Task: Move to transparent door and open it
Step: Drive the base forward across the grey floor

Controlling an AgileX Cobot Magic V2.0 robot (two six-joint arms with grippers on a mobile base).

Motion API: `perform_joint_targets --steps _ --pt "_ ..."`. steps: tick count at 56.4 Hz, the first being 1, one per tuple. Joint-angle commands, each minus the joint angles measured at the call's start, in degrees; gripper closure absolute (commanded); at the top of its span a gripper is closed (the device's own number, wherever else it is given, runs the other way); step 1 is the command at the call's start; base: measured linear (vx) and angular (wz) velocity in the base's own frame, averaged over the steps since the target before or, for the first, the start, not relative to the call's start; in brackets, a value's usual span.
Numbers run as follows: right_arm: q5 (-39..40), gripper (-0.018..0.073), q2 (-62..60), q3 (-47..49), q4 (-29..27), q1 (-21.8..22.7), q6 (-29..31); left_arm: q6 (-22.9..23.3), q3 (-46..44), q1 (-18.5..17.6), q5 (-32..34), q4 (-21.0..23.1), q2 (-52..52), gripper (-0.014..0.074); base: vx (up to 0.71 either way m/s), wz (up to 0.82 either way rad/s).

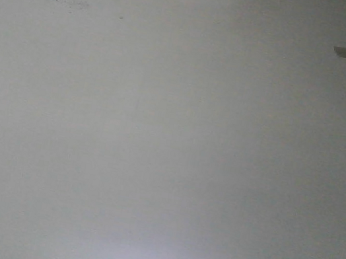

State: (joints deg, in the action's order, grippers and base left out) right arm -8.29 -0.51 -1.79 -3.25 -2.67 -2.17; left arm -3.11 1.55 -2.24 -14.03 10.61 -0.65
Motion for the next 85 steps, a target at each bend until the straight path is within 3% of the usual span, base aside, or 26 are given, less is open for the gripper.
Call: perform_joint_targets --steps 1,85 --pt "4.8 0.0558 -0.9 -0.1 0.4 0.3 0.1 0.0 -1.2 -0.4 4.4 0.6 -0.2 0.0595 0.22 0.05" --pt "4.8 0.0558 -0.9 -0.1 0.4 0.3 0.1 0.0 -1.2 -0.4 4.4 0.6 -0.2 0.0594 0.33 0.30"
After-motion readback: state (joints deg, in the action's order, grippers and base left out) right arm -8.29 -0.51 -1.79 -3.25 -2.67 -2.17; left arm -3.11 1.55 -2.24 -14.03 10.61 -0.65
